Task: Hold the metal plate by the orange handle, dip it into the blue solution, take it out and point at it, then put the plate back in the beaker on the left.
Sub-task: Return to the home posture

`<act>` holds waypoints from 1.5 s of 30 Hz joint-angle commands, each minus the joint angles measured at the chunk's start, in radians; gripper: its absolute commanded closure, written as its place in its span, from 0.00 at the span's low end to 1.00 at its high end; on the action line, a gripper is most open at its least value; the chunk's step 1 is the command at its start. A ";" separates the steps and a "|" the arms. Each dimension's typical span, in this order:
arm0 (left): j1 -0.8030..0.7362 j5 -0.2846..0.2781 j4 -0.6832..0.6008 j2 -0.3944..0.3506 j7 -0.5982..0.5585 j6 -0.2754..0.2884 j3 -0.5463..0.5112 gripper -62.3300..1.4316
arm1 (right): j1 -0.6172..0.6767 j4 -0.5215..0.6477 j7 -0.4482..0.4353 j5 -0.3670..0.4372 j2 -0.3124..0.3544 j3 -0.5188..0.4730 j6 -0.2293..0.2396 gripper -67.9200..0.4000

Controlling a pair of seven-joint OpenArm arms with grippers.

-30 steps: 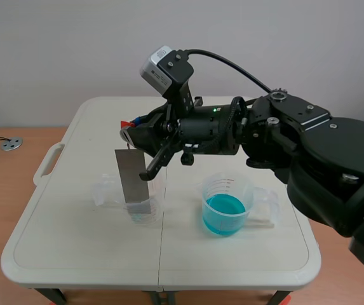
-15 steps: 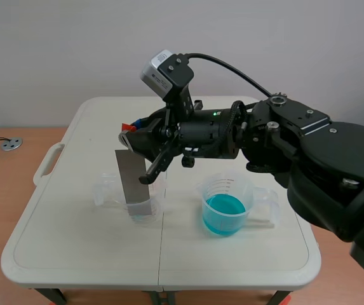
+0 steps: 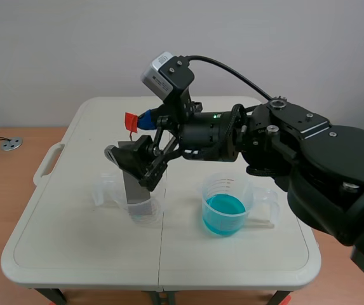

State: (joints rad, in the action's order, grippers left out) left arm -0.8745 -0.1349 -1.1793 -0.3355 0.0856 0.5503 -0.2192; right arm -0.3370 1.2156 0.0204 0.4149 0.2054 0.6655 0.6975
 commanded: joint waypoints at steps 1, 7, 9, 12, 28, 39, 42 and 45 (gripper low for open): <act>0.000 -0.006 -0.004 -0.006 -0.007 -0.003 -0.003 0.00 | -0.015 0.018 -0.033 0.010 -0.003 0.003 -0.015 0.19; 0.018 -0.006 -0.005 -0.006 -0.011 -0.010 -0.003 0.00 | -0.015 0.018 -0.094 0.011 -0.003 0.003 -0.126 0.02; 0.019 -0.006 -0.005 -0.006 -0.011 -0.010 -0.003 0.00 | -0.018 0.018 -0.108 0.011 -0.001 0.000 -0.159 0.02; 0.025 -0.007 -0.005 -0.002 -0.014 -0.009 -0.003 0.00 | -0.033 0.019 -0.114 0.012 0.017 -0.005 -0.167 0.02; 0.029 -0.087 -0.262 -0.028 -0.184 -0.172 -0.154 0.00 | 0.031 0.192 -0.152 0.204 0.306 -0.051 -0.168 0.02; 0.022 -0.090 -0.645 -0.100 -0.318 -0.275 -0.214 0.00 | 0.371 0.417 -0.185 0.206 0.457 -0.261 -0.182 0.02; 0.022 -0.090 -0.743 -0.100 -0.329 -0.274 -0.207 0.00 | 0.482 0.475 -0.185 0.206 0.457 -0.351 -0.182 0.02; 0.022 -0.090 -0.819 -0.100 -0.325 -0.270 -0.186 0.00 | 0.593 0.539 -0.185 0.198 0.456 -0.438 -0.182 0.02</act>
State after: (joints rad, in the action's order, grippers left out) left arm -0.8478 -0.2169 -1.9995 -0.4381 -0.2295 0.2817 -0.4179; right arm 0.2569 1.7313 -0.1493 0.6102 0.6594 0.2363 0.5163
